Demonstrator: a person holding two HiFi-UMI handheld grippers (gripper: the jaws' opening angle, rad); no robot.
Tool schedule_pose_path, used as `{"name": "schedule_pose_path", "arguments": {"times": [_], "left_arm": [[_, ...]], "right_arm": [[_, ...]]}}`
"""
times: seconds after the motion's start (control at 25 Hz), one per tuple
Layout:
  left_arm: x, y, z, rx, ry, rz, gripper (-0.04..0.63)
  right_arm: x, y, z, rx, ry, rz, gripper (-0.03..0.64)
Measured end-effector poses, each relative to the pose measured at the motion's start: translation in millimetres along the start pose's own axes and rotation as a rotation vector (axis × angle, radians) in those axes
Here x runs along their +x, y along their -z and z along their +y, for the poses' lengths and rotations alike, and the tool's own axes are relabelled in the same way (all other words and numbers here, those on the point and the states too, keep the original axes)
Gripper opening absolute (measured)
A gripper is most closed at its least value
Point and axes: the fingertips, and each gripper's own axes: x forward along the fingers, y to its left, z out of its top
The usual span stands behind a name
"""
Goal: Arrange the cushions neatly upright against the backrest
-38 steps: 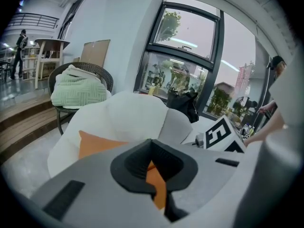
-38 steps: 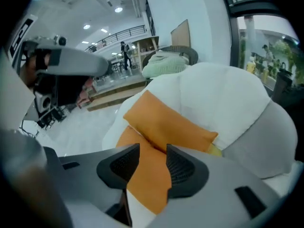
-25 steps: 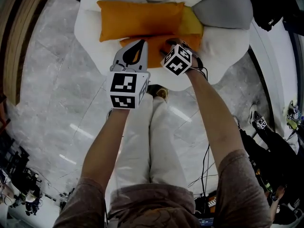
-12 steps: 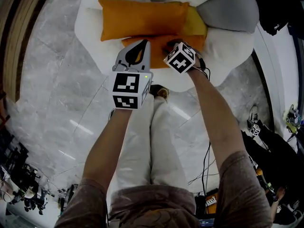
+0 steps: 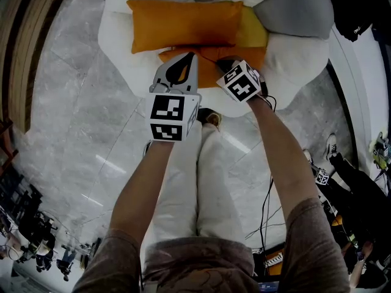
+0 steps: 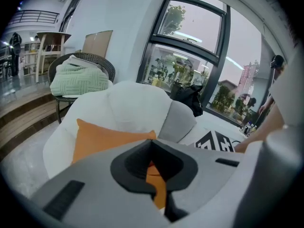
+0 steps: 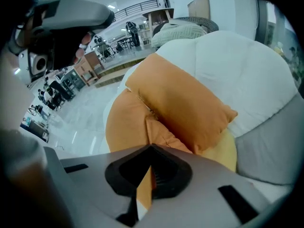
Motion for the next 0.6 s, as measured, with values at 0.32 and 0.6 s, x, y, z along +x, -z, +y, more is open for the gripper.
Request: {"name": "schedule_pose_path", "arguments": {"times": [0.32, 0.6], "left_arm": [[-9, -15, -11, 0.026, 0.012, -0.015, 0.005], [-21, -35, -23, 0.039, 0.029, -0.031, 0.005]], "right_arm": [[-39, -3, 7, 0.124, 0.000, -0.149, 0.018], [-89, -20, 0, 0.310, 0.022, -0.322, 0.018]]}}
